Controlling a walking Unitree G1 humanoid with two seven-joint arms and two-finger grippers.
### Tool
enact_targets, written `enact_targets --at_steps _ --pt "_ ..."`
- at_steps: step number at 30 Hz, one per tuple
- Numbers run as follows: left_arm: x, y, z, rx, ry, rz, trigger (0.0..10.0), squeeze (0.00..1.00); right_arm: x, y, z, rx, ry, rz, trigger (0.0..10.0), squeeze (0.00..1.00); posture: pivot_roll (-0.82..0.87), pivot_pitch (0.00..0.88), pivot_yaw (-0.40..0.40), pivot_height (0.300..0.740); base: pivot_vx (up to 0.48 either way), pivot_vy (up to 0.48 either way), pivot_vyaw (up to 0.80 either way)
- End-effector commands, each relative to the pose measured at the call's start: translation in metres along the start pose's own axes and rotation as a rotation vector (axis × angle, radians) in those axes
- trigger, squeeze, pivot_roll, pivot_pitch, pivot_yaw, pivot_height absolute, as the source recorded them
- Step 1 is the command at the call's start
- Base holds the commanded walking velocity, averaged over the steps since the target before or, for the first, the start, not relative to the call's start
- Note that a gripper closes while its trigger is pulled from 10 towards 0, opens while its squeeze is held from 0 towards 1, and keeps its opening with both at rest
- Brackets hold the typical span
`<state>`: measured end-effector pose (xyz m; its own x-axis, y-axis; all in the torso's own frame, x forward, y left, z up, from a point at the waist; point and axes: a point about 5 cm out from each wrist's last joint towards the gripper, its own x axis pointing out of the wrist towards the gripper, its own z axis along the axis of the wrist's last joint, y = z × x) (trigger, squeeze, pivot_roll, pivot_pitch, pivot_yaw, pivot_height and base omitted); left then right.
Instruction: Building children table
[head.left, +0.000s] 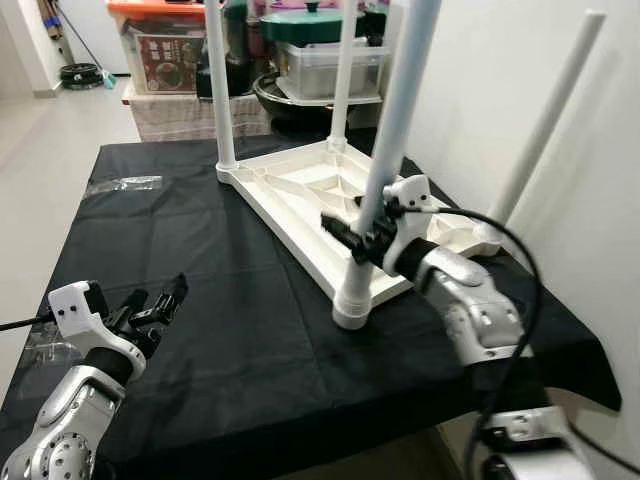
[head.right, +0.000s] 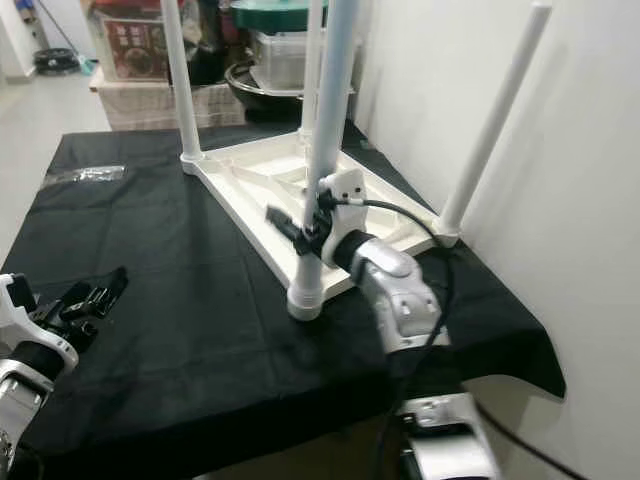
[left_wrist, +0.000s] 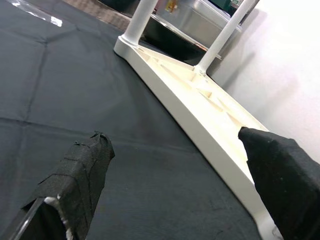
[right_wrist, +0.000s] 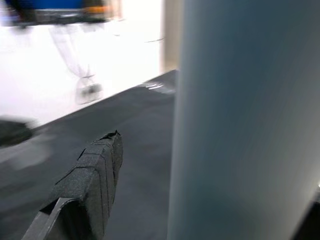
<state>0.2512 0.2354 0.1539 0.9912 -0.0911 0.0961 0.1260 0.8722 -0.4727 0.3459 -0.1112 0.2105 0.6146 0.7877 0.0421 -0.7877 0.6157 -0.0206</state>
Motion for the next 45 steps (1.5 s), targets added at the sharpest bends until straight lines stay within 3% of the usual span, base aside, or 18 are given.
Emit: enact_targets --at_steps 1,2,6,10,11,14,23,24,25,27,28,31,33,34,41,42,44,45 --pt "-0.001 -0.003 0.000 -0.003 -0.009 -0.013 10.0 0.00 0.008 0.015 -0.015 0.062 0.046 0.161 8.7 0.00 0.03 0.000 -0.098 0.740 0.000 0.000 0.00" --pt "-0.001 -0.003 0.000 -0.002 -0.008 -0.014 10.0 0.00 0.011 0.020 -0.020 0.061 0.059 0.188 0.7 0.00 0.03 0.000 -0.100 0.740 0.000 0.000 0.00" --pt "-0.002 -0.003 0.000 0.000 -0.008 -0.012 10.0 0.00 0.020 0.030 -0.031 0.054 0.076 0.166 0.0 0.00 0.04 0.000 -0.100 0.740 0.000 0.000 0.00" --pt "-0.001 -0.003 -0.001 0.001 -0.006 -0.012 10.0 0.00 0.041 0.026 -0.043 0.113 0.095 -0.191 0.0 0.00 0.03 0.000 -0.097 0.740 0.000 0.000 0.00" --pt "-0.001 -0.003 -0.001 0.001 -0.005 -0.012 10.0 0.00 0.036 0.010 -0.049 0.116 0.125 -0.459 0.0 0.00 0.03 0.000 -0.094 0.740 0.000 0.000 0.00" --pt "0.000 -0.004 -0.001 0.001 -0.006 -0.014 10.0 0.00 0.019 -0.005 -0.057 0.095 0.166 -0.796 0.0 0.00 0.03 0.000 -0.094 0.740 0.000 0.000 0.00" --pt "0.000 -0.004 -0.003 -0.001 0.003 -0.018 10.0 0.00 -0.021 0.013 -0.050 -0.030 0.141 -1.014 0.0 0.00 0.01 0.000 -0.085 0.740 0.000 0.000 0.00" --pt "0.001 -0.005 -0.004 -0.004 0.005 -0.020 10.0 0.00 -0.017 0.018 -0.047 -0.008 0.140 -0.984 3.1 0.00 0.00 0.000 -0.080 0.740 0.000 0.000 0.00" --pt "0.002 -0.006 -0.005 -0.009 0.005 -0.024 10.0 0.00 -0.005 0.026 -0.039 0.026 0.095 -0.870 10.0 0.00 0.00 0.000 -0.078 0.740 0.000 0.000 0.00" --pt "0.002 -0.006 -0.005 -0.009 0.005 -0.024 10.0 0.00 -0.005 0.026 -0.039 0.026 0.095 -0.870 10.0 0.00 0.00 0.000 -0.078 0.740 0.000 0.000 0.00" --pt "0.003 -0.007 -0.006 -0.013 0.006 -0.028 10.0 0.00 0.007 0.035 -0.031 0.054 0.033 -0.733 10.0 0.96 -0.01 0.000 -0.077 0.740 0.000 0.000 0.00" --pt "0.003 -0.008 -0.006 -0.015 0.006 -0.032 10.0 0.00 0.021 0.039 -0.016 0.072 -0.043 -0.526 10.0 1.00 0.00 0.000 -0.080 0.740 0.000 0.000 0.00" --pt "0.003 -0.007 -0.004 -0.014 0.004 -0.033 10.0 0.00 0.024 0.029 -0.008 0.062 -0.059 -0.451 10.0 0.86 0.00 0.000 -0.086 0.740 0.000 0.000 0.00" --pt "0.003 -0.006 -0.003 -0.012 0.001 -0.032 10.0 0.00 0.025 0.021 -0.001 0.056 -0.077 -0.367 10.0 0.00 0.00 0.000 -0.089 0.740 0.000 0.000 0.00" --pt "0.001 -0.005 -0.003 -0.009 -0.006 -0.027 10.0 0.00 0.009 0.005 -0.008 -0.078 0.042 0.032 10.0 0.00 0.02 0.000 -0.105 0.740 0.000 0.000 0.00" --pt "0.001 -0.005 -0.004 -0.010 -0.007 -0.024 10.0 0.00 0.008 0.008 -0.017 -0.091 0.083 0.115 5.2 0.00 0.02 0.000 -0.105 0.740 0.000 0.000 0.00" --pt "0.000 -0.005 -0.004 -0.010 -0.008 -0.023 10.0 0.00 0.009 0.011 -0.023 -0.091 0.107 0.158 5.2 0.00 0.03 0.000 -0.109 0.740 0.000 0.000 0.00" --pt "0.000 -0.005 -0.004 -0.008 -0.009 -0.021 10.0 0.00 0.013 0.011 -0.031 -0.107 0.153 0.124 0.0 0.00 0.03 0.000 -0.112 0.740 0.000 0.000 0.00"
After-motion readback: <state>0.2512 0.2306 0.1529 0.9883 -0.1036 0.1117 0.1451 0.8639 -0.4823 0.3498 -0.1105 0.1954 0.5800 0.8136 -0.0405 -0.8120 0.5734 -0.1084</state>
